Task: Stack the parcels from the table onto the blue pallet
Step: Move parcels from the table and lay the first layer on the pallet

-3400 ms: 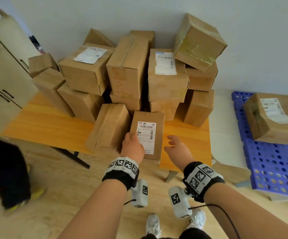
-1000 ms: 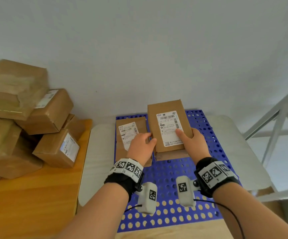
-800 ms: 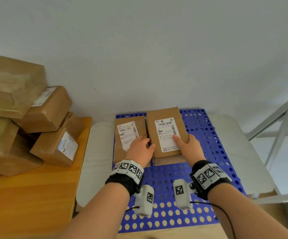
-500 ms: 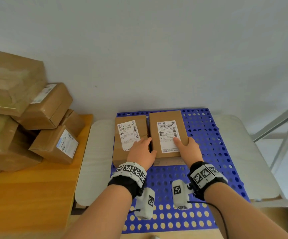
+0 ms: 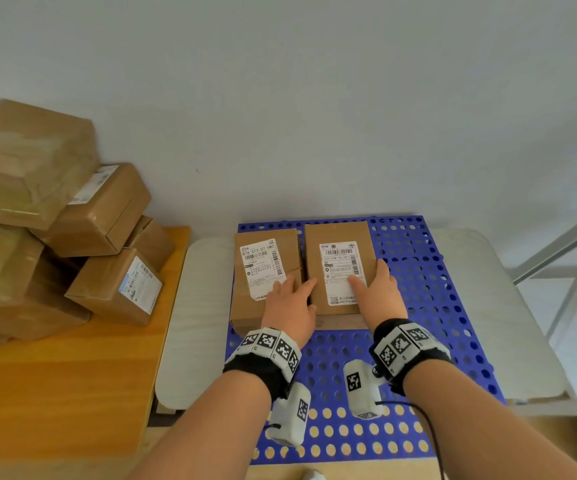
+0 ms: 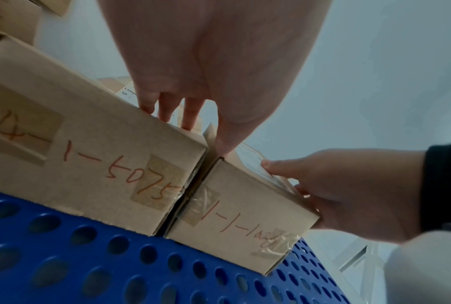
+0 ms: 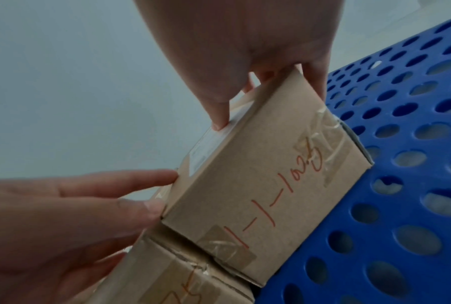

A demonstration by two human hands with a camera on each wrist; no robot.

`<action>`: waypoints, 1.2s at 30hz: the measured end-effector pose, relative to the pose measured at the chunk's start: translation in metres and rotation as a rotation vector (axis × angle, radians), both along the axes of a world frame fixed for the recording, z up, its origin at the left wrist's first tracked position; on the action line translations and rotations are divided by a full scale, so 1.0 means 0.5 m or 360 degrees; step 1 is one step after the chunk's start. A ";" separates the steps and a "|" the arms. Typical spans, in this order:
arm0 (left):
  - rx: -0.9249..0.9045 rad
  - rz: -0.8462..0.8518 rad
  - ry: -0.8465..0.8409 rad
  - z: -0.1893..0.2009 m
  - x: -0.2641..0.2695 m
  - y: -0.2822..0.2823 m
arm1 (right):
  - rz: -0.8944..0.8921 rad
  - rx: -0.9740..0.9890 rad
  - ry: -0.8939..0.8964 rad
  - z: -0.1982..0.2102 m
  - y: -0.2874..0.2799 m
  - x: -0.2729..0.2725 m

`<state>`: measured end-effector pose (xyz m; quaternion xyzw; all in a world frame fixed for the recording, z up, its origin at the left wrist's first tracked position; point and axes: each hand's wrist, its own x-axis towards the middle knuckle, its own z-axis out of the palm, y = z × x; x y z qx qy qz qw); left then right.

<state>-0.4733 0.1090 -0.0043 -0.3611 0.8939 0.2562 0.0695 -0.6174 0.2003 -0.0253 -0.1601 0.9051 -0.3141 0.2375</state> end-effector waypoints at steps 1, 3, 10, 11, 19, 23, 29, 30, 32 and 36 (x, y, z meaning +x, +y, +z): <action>-0.0002 0.0001 -0.0002 0.000 0.001 0.000 | 0.0016 0.0035 0.0067 0.006 -0.002 0.004; -0.0001 0.0022 0.0024 0.006 0.006 -0.003 | 0.0054 0.0060 0.0156 0.019 -0.005 0.009; -0.0037 0.0122 0.0303 0.044 0.071 -0.030 | 0.0096 -0.0048 0.0356 0.059 -0.007 0.061; -0.0054 0.0140 0.0325 0.047 0.085 -0.035 | 0.0108 -0.0082 0.0369 0.065 -0.010 0.077; -0.0256 0.0113 0.0274 0.066 0.272 -0.075 | 0.0239 -0.0236 0.0444 0.103 -0.049 0.246; -0.0270 0.0192 0.0230 0.064 0.425 -0.118 | 0.0354 -0.0205 0.0383 0.115 -0.098 0.382; -0.0284 0.0383 0.0218 0.067 0.700 -0.166 | 0.0531 -0.0267 0.0327 0.119 -0.173 0.639; -0.0282 0.0435 0.0233 0.065 0.746 -0.175 | 0.0567 -0.0266 0.0326 0.118 -0.184 0.682; -0.0308 0.0527 0.0241 0.061 0.839 -0.193 | 0.0660 -0.0281 0.0309 0.115 -0.210 0.764; -0.0302 0.0647 0.0174 0.054 1.004 -0.217 | 0.0784 -0.0210 0.0222 0.114 -0.251 0.913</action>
